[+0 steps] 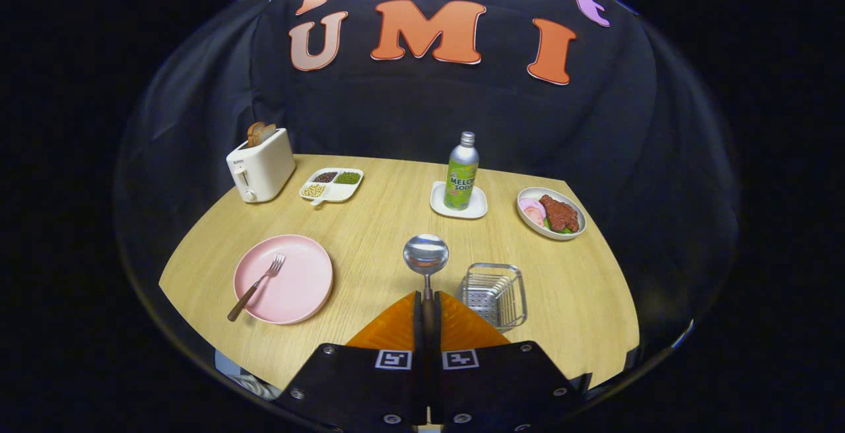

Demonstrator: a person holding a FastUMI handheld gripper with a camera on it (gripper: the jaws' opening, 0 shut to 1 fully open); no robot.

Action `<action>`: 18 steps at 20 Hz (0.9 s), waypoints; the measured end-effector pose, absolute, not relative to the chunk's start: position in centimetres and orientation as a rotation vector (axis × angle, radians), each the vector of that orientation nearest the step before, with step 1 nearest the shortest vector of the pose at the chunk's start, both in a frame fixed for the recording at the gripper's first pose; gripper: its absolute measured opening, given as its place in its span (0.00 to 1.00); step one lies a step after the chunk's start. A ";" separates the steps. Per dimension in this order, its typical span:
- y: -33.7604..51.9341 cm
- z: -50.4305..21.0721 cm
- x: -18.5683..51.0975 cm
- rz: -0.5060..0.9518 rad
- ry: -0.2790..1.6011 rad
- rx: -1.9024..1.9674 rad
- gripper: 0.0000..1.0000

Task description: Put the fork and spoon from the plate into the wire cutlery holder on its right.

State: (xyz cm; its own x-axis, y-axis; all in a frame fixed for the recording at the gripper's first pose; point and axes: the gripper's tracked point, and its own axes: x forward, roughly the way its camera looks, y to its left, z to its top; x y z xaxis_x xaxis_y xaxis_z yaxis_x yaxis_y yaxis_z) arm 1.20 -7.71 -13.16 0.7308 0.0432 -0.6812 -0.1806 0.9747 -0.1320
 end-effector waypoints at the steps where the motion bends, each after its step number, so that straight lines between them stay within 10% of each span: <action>1: -8.8 -13.0 1.0 0.111 0.763 -0.206 0.03; 18: -15.0 -16.9 1.7 0.015 1.154 -0.138 0.04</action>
State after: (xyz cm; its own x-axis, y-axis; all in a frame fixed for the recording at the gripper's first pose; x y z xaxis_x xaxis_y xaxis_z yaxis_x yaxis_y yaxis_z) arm 1.75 -14.98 -16.91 0.4058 -0.0589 -0.9121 -0.0828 0.9915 -0.1008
